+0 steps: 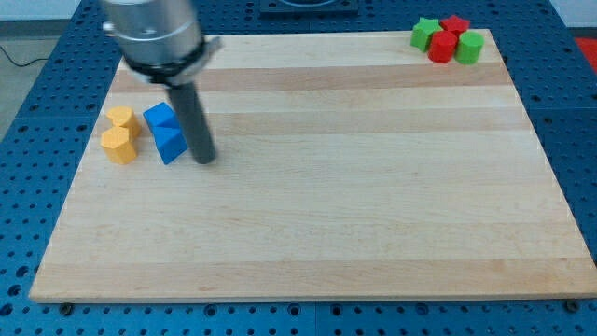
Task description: Move arm at center right of the board
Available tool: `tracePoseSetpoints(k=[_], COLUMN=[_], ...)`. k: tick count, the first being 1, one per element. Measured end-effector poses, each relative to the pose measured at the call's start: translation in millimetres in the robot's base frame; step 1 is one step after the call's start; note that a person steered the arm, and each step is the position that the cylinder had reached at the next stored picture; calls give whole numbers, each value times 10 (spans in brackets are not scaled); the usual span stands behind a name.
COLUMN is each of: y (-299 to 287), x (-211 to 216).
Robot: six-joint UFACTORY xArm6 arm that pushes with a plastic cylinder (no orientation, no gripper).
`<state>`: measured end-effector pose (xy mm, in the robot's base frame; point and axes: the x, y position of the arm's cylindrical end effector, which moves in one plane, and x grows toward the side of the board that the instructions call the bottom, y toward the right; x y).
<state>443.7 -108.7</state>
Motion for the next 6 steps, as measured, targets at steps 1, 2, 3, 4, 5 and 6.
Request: tracePoseSetpoints(k=[1, 2, 3, 4, 5, 6], y=[1201, 2361, 2361, 2879, 3989, 4541], x=[-62, -215, -215, -152, -149, -153])
